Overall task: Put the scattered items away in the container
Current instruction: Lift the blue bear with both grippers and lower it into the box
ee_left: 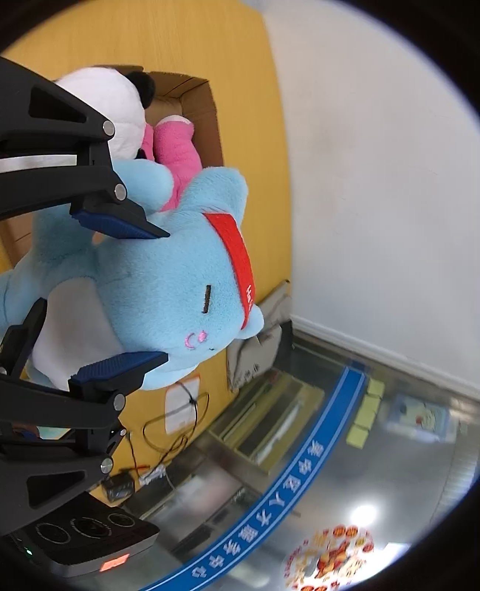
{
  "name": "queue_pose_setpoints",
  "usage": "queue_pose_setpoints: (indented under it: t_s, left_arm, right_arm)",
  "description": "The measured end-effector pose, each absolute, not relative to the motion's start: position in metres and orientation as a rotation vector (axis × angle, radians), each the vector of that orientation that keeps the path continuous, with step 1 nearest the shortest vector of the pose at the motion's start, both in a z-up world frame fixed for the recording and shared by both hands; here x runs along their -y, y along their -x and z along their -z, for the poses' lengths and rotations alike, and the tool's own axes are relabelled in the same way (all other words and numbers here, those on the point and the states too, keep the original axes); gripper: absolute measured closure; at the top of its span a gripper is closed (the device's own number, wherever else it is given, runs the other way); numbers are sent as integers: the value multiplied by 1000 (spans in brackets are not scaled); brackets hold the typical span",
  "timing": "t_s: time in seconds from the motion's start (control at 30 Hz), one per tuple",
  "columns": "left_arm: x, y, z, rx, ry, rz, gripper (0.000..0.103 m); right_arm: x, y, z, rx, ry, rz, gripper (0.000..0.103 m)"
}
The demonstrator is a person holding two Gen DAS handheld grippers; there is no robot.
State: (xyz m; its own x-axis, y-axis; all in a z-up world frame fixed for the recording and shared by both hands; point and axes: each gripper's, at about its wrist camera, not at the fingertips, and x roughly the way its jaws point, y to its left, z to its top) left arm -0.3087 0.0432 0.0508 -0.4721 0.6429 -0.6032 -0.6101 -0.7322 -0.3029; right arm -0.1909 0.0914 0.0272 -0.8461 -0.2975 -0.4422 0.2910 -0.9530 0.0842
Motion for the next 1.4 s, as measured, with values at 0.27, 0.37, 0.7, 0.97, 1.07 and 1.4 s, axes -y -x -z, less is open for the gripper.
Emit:
queue_pose_setpoints:
  t_s: [0.27, 0.37, 0.7, 0.97, 1.07, 1.4]
  left_arm:
    - [-50, 353, 39, 89, 1129, -2143, 49]
    - [-55, 342, 52, 57, 1128, -2124, 49]
    - [-52, 334, 83, 51, 1205, -2134, 47]
    - [-51, 320, 73, 48, 1203, -2196, 33]
    - [-36, 300, 68, 24, 1203, -2267, 35]
    - [1, 248, 108, 29, 1302, -2272, 45]
  right_arm:
    - [-87, 239, 56, 79, -839, 2769, 27]
    - [-89, 236, 74, 59, -899, 2772, 27]
    - [-77, 231, 97, 15, -1133, 2708, 26]
    - [-86, 230, 97, 49, -1185, 2677, 3]
    - [-104, 217, 89, 142, -1187, 2694, 2]
    - [-92, 166, 83, 1, -1242, 2797, 5]
